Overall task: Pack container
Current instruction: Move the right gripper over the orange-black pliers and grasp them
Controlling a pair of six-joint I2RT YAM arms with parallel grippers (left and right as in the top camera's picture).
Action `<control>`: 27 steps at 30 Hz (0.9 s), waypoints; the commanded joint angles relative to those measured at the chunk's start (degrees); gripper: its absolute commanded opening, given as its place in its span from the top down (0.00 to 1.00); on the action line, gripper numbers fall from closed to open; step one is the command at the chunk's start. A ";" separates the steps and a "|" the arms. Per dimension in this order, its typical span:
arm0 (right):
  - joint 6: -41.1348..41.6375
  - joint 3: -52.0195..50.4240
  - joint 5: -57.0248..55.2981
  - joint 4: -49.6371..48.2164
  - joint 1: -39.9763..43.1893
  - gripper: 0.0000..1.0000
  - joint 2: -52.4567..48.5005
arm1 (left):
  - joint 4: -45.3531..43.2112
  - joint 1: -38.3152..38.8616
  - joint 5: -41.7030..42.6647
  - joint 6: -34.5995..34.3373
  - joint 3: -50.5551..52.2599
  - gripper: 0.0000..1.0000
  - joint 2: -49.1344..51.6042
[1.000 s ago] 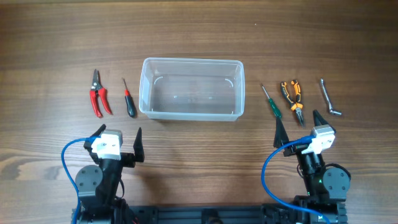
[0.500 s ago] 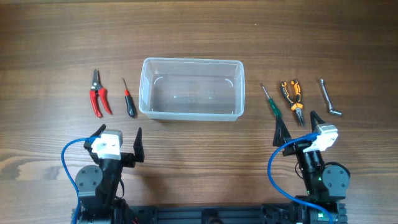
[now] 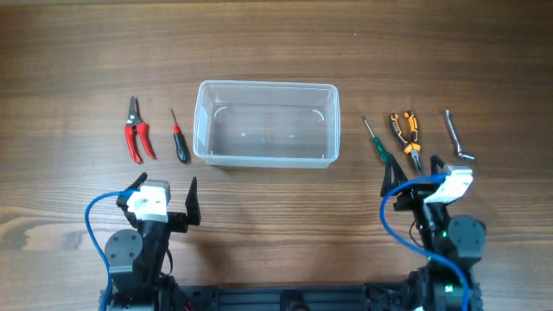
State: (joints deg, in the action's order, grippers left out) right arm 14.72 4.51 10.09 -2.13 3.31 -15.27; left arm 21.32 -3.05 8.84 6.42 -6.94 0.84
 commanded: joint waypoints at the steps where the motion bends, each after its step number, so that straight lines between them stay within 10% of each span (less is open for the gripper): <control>1: -6.71 17.49 -0.76 1.81 0.31 0.00 -14.32 | -0.28 0.33 0.70 0.87 0.52 0.00 -0.52; 11: -17.75 88.15 -2.27 55.30 0.31 0.00 -73.35 | -0.28 0.33 0.70 0.87 0.52 0.00 -0.52; 22: -37.09 91.06 -5.57 61.46 1.90 0.00 -86.03 | -0.28 0.33 0.70 0.87 0.52 0.00 -0.52; 27: -35.01 91.03 -5.62 62.75 5.01 0.44 -90.66 | -0.28 0.33 0.70 0.87 0.52 0.00 -0.52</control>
State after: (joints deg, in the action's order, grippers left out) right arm -20.05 94.26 5.72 59.86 6.63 -102.35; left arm 21.17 -3.05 8.84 6.42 -6.76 0.80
